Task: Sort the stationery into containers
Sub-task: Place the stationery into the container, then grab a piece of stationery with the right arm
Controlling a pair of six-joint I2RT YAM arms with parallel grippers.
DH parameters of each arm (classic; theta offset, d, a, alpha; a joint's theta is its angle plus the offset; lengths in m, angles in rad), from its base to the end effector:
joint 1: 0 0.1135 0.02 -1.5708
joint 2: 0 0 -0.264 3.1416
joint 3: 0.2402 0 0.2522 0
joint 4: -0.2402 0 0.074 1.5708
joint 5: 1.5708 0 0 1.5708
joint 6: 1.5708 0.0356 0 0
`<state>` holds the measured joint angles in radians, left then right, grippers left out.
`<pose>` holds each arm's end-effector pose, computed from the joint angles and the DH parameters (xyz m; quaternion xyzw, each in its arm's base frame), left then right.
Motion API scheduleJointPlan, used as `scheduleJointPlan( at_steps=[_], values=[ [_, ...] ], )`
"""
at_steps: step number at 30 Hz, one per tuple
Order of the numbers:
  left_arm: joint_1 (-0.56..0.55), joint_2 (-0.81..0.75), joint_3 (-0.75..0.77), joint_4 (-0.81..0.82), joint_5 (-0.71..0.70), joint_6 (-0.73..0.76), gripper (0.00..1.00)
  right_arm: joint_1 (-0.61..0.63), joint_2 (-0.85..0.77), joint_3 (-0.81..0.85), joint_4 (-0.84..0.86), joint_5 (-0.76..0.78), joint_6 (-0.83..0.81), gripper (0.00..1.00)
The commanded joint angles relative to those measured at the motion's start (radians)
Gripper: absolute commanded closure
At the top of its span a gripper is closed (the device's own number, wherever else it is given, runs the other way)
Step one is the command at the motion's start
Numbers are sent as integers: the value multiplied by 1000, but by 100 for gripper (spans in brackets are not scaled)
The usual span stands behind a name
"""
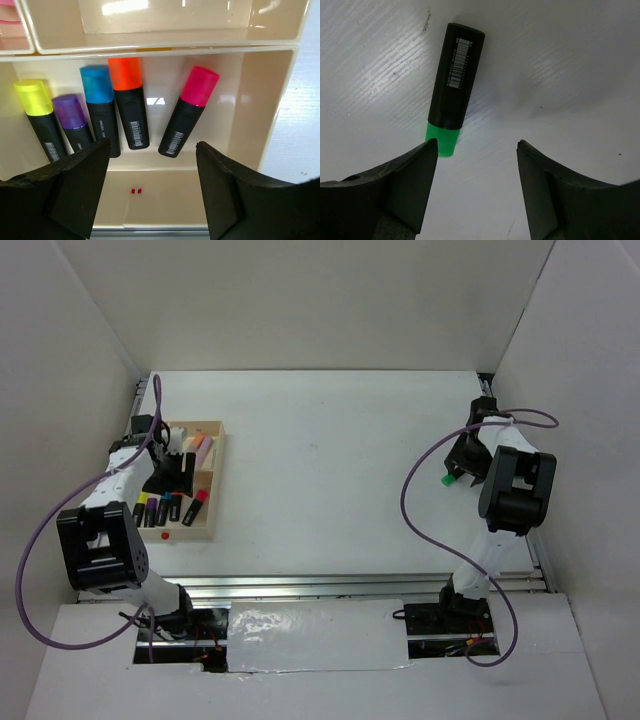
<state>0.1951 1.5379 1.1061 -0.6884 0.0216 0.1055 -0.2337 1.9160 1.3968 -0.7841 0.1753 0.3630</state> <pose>0.3010 0.0587 0.2307 -0.0412 0.9738 0.0230 0.2224 0.3688 -0.0942 0.1873 0.3014 0.9402 -0.0780 0.1382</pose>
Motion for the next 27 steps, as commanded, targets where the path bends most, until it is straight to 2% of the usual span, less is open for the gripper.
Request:
scheduleJointPlan(
  at_steps=[1, 13, 16, 19, 20, 23, 27],
  values=[
    [21, -59, 14, 0, 51, 20, 19, 4, 32, 82, -32, 4, 34, 29],
    [66, -91, 23, -31, 70, 57, 18, 10, 153, 195, -115, -28, 71, 33],
    [89, -104, 26, -26, 75, 60, 18, 8, 161, 202, -121, -40, 71, 38],
    [104, -116, 29, -25, 95, 65, 18, 8, 166, 199, -116, -59, 59, 48],
    [107, -122, 28, -28, 112, 66, 18, 10, 172, 200, -119, -65, 51, 55],
    [119, -127, 29, -31, 142, 76, 19, 11, 190, 200, -118, -85, 33, 63],
    [136, -136, 34, -40, 173, 88, 18, 13, 204, 199, -119, -108, 7, 65]
  ],
)
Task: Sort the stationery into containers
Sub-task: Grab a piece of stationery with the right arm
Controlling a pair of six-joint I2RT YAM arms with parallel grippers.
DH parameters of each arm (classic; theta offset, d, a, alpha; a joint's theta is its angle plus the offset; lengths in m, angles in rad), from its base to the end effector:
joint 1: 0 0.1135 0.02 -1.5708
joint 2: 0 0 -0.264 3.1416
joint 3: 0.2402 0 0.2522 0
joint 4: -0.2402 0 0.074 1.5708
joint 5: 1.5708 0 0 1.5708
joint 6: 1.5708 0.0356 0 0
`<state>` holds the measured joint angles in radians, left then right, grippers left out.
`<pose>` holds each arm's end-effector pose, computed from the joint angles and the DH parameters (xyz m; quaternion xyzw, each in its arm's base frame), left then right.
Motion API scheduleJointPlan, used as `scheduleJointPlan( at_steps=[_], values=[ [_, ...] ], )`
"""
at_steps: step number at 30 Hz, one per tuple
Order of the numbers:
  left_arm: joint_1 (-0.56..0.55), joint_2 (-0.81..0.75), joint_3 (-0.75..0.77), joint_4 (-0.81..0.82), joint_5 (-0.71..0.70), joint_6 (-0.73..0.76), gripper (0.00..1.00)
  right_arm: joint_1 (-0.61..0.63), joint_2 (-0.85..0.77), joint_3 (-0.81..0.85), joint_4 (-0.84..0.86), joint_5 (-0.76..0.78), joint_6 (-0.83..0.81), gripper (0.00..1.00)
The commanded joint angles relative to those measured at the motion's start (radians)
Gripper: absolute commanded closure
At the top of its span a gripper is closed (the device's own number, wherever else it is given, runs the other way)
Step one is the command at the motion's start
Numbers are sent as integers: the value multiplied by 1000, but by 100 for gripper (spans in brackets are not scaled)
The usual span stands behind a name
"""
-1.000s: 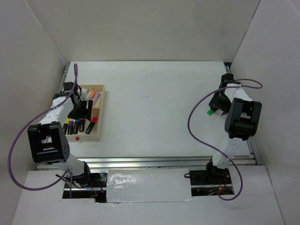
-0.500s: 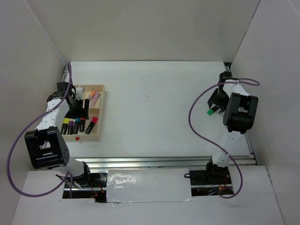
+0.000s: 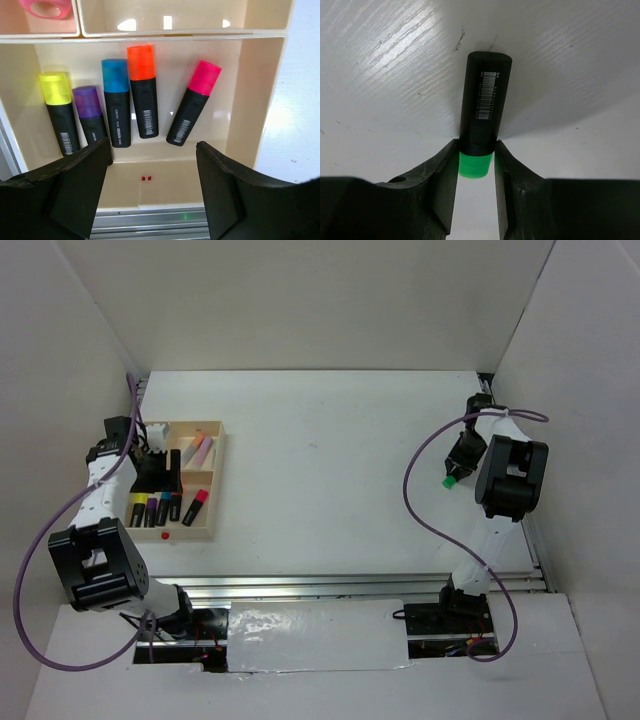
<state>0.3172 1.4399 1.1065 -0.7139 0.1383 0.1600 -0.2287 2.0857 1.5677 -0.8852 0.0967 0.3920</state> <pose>0.2783 0.0862 0.2571 -0.0578 0.9621 -0.0038 0.2666 0.3993 -0.0965 0.1662 0.3078 0.9465 -0.0412 0.0873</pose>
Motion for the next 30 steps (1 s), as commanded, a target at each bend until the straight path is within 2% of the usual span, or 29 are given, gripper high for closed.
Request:
scheduleJointPlan(
  at_steps=[1, 3, 4, 6, 7, 13, 14, 15, 19, 21, 24, 26, 27, 28, 30],
  values=[
    [17, -44, 35, -21, 66, 36, 19, 9, 34, 23, -20, -40, -28, 67],
    [26, -52, 36, -22, 102, 50, 18, 17, 31, 14, -21, -48, -50, 68],
    [29, -62, 36, -27, 115, 53, 18, 17, 25, -3, -18, -66, -59, 73],
    [39, -70, 41, -32, 165, 68, 18, 26, 13, -17, -15, -92, -103, 85],
    [43, -82, 42, -36, 194, 79, 18, 29, 7, -24, -18, -118, -122, 100],
    [66, -182, 35, -71, 481, 214, 20, 100, -68, -60, -43, -300, -304, 100],
    [65, -197, 24, -75, 516, 249, 20, 110, -78, -57, -64, -387, -341, 100],
    [62, -225, 18, -76, 581, 263, 21, 136, -93, -54, -81, -431, -417, 100],
    [40, -309, -13, -85, 763, 389, 21, 222, -104, -28, -170, -572, -539, 100],
    [17, -386, -45, -62, 805, 476, 21, 291, -102, -15, -231, -639, -582, 100],
    [-113, -479, -89, -29, 753, 581, 21, 386, -99, -5, -303, -710, -642, 100],
    [-263, -527, -117, -42, 721, 688, 19, 449, -113, -12, -325, -787, -669, 100],
    [-264, -536, -125, -42, 712, 716, 19, 469, -115, -14, -328, -787, -677, 100],
    [-342, -544, -131, -42, 704, 752, 18, 486, -118, -17, -336, -826, -689, 100],
    [-409, -556, -140, -50, 705, 780, 17, 538, -128, -18, -363, -865, -720, 100]
  ],
)
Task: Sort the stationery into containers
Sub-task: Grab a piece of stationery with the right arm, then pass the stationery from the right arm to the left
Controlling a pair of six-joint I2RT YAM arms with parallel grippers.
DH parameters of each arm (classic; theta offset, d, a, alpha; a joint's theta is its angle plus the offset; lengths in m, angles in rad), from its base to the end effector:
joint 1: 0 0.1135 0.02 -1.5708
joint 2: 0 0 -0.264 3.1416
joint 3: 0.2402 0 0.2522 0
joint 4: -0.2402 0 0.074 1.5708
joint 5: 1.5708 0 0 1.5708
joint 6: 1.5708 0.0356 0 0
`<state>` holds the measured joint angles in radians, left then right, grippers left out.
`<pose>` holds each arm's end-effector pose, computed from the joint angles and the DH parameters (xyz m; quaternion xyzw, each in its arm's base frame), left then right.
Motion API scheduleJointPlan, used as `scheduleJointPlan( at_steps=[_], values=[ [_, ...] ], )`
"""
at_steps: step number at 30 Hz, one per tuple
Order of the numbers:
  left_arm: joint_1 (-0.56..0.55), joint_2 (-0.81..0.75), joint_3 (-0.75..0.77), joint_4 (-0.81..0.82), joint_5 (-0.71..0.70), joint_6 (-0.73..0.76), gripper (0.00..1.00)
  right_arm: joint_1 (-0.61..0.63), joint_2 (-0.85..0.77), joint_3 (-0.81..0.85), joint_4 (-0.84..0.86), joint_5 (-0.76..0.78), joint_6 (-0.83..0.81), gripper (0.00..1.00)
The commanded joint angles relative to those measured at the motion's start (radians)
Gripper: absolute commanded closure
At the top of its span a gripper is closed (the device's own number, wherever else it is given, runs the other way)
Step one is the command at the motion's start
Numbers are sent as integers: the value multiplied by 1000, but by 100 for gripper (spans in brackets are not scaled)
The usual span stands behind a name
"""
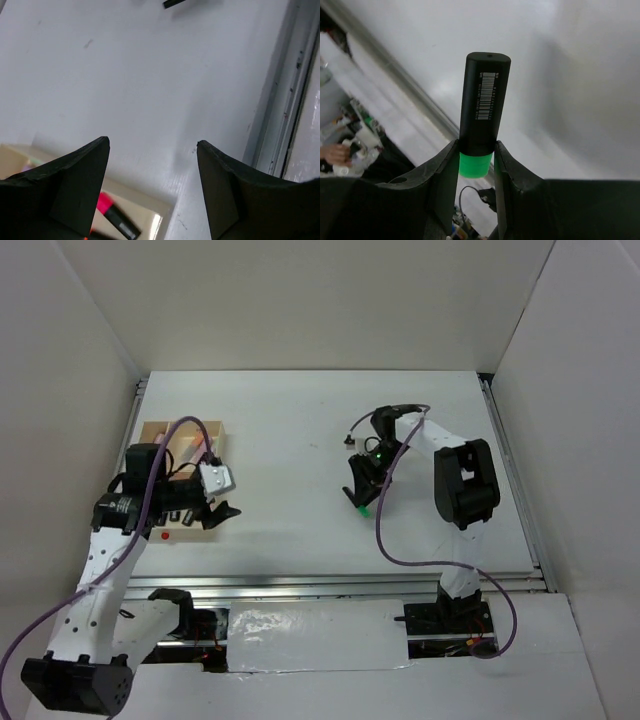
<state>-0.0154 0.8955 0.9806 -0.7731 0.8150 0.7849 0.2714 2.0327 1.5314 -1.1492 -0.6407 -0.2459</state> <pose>0.1695 -0.0285 0.3377 0.4793 0.6986 -0.1849 0.4980 0.3538 0.1205 0.1825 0.2304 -0.9200 -0.3141 0.0418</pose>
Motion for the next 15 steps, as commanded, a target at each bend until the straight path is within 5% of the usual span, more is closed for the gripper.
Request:
scheduleJointPlan(
  at_steps=[1, 12, 15],
  values=[
    [-149, -10, -14, 11, 26, 162, 17, 51, -78, 16, -113, -163, -88, 100],
    [-687, 95, -33, 184, -218, 85, 17, 253, -112, 36, -190, -307, -164, 100],
    [-741, 134, -22, 253, -252, 24, 18, 297, -129, 35, -196, -312, -170, 100]
  ],
)
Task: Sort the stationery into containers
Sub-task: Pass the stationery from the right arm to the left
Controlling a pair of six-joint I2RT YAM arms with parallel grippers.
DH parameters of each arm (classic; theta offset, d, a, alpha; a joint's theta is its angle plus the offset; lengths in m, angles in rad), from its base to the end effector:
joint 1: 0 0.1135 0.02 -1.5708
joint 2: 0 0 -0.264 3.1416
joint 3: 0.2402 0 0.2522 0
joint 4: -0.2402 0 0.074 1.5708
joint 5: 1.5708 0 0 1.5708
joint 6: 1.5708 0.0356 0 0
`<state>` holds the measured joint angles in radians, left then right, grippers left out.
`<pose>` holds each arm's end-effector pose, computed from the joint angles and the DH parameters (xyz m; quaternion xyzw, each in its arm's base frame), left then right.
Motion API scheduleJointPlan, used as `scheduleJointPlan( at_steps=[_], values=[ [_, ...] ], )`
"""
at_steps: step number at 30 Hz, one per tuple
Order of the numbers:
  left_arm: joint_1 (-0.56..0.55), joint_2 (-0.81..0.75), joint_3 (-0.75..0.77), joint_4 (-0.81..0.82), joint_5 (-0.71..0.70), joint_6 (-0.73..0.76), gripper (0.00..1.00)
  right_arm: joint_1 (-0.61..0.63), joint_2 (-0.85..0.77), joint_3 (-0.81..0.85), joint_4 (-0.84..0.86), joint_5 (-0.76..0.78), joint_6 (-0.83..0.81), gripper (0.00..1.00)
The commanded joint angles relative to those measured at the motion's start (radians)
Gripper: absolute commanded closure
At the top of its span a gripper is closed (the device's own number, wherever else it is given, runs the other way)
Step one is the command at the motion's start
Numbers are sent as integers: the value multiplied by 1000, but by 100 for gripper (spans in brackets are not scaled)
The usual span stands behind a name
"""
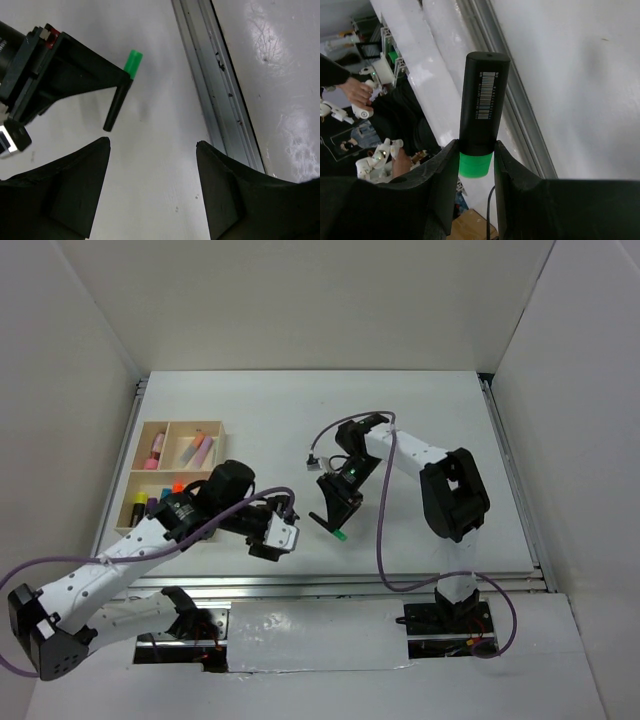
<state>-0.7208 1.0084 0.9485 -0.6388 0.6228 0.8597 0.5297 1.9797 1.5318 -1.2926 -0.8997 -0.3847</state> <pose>0.1412 -0.1517 0.3159 0.7041 0.5152 -0.2492 0.4204 0.2927 0.2037 0.2090 0.3630 -0.8214 -0.4266 0.1075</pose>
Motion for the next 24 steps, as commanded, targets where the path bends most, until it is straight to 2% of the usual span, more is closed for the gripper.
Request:
scheduleJointPlan(
  at_steps=[1, 4, 10, 16, 23, 24],
  values=[
    [-38, 42, 15, 128, -64, -62, 19, 49, -79, 31, -54, -53, -31, 100],
    [-54, 68, 25, 180, -109, -105, 24, 82, -91, 25, -65, -61, -39, 100],
    [-101, 120, 58, 128, -173, -70, 31, 124, -93, 56, -106, -94, -75, 100],
    [-181, 179, 82, 91, -207, -67, 34, 133, -82, 74, -135, -120, -95, 100],
    [-209, 223, 82, 106, -247, -65, 37, 135, -105, 67, -148, -154, -111, 100],
    [-212, 223, 81, 113, -250, -68, 41, 135, -108, 62, -148, -159, -111, 100]
  ],
)
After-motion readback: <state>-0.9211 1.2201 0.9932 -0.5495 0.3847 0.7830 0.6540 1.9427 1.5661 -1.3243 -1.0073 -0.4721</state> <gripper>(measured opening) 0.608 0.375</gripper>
